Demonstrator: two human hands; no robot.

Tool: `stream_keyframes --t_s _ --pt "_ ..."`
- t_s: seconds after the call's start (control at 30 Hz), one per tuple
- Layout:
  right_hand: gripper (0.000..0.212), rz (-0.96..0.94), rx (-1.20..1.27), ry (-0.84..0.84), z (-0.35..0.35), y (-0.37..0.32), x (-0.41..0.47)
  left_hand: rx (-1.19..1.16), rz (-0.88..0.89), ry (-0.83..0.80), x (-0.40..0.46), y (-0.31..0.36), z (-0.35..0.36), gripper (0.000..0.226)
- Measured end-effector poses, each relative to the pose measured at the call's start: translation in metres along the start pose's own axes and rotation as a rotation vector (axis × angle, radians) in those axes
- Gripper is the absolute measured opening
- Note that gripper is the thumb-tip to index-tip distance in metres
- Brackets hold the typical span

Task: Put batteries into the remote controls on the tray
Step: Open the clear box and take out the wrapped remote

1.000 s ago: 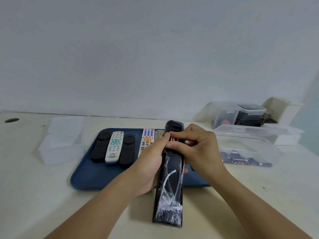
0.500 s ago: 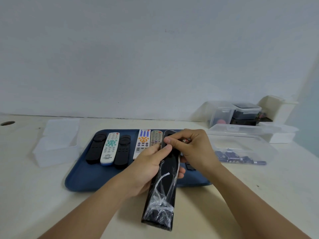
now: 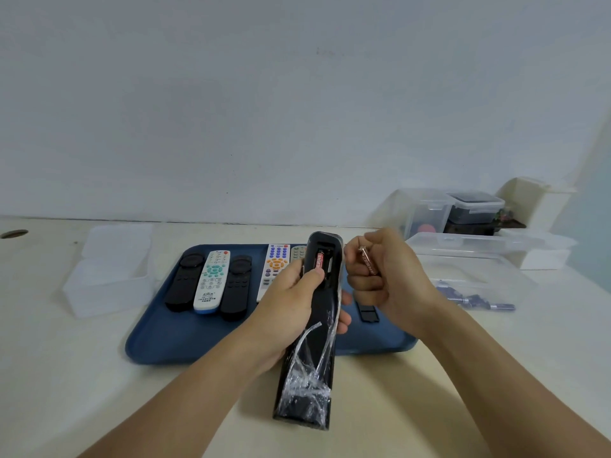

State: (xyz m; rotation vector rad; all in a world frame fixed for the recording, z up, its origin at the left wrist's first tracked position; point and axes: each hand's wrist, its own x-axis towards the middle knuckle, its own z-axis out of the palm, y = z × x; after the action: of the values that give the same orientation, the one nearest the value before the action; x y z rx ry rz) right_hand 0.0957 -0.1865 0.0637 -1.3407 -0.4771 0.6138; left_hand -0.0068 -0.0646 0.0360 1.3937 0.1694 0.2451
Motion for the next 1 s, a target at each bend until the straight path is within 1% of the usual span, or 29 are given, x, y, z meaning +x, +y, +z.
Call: stream_keyframes --t_s 0.07,0.13,0.2,0.3,0.37,0.43,0.53,0.63,0.73,0.8,0.87,0.93,1.0 --pt "0.025 -0.034 0.012 -0.018 -0.001 0.000 0.000 -0.017 0.000 0.010 0.000 0.000 -0.001 0.023" --pt "0.028 -0.109 -0.005 -0.022 -0.003 0.002 0.000 -0.013 0.006 0.021 0.001 0.000 -0.001 0.022" --pt "0.029 -0.222 -0.033 -0.042 -0.004 0.006 0.001 0.007 0.019 0.037 0.003 -0.002 -0.001 0.022" --pt "0.024 -0.399 -0.237 0.048 -0.003 0.012 0.003 0.022 0.030 0.057 0.005 -0.004 -0.002 0.021" --pt "0.016 -0.467 -0.321 0.102 0.001 0.016 0.002 0.020 0.029 0.061 0.006 -0.006 -0.001 0.020" --pt "0.011 -0.487 -0.310 0.140 0.005 0.018 0.002 0.029 0.033 0.062 0.007 -0.007 -0.001 0.019" --pt "0.013 -0.504 -0.226 0.176 0.006 0.019 0.002 0.031 0.027 0.042 0.006 -0.007 0.000 0.022" --pt "0.010 -0.564 -0.289 0.200 0.002 0.017 0.004 -0.012 0.004 0.042 0.006 -0.007 0.000 0.033" --pt "0.004 -0.572 -0.270 0.265 0.001 0.014 0.002 -0.037 -0.008 0.057 0.008 -0.008 -0.001 0.041" --pt "0.013 -0.579 -0.219 0.283 0.001 0.013 0.001 -0.027 -0.012 0.042 0.008 -0.008 -0.002 0.041" --pt "0.017 -0.592 -0.203 0.284 0.003 0.014 0.000 0.004 -0.010 0.019 0.008 -0.008 -0.002 0.039" --pt "0.017 -0.609 -0.238 0.287 0.005 0.017 0.000 0.024 -0.006 0.006 0.008 -0.008 -0.001 0.035" --pt "0.017 -0.632 -0.338 0.302 0.007 0.021 0.001 0.020 -0.002 0.005 0.008 -0.008 -0.001 0.032"
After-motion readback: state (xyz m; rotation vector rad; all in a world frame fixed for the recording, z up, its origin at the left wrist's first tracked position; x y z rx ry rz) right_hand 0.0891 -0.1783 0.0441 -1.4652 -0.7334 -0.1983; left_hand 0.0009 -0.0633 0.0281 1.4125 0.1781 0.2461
